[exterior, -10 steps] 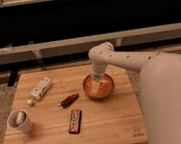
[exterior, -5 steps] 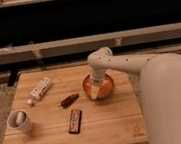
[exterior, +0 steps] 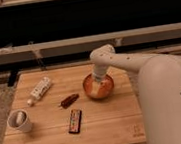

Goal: Push the ceramic bowl across the table

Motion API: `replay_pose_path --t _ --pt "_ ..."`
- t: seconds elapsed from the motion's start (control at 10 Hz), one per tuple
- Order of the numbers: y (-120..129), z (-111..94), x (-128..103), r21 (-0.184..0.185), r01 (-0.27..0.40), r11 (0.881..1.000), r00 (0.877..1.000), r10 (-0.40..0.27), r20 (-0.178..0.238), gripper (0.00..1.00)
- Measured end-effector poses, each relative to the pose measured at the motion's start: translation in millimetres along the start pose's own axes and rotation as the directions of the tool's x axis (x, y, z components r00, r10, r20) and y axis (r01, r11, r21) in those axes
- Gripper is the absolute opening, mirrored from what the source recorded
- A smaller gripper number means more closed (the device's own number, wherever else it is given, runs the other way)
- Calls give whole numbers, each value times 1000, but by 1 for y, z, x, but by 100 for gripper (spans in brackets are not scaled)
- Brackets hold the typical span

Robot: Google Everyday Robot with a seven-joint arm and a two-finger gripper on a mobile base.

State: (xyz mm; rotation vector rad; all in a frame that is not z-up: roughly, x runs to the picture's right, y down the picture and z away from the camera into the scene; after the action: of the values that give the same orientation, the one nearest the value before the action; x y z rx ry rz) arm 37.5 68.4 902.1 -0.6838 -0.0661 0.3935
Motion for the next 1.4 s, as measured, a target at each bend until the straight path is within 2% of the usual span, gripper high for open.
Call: replay_pose_path --t 0.8,1.4 --pt "3 19 -3 10 -5 1000 1000 5 -18 80" --pt "51 14 -6 -12 85 996 996 -85 -22 80"
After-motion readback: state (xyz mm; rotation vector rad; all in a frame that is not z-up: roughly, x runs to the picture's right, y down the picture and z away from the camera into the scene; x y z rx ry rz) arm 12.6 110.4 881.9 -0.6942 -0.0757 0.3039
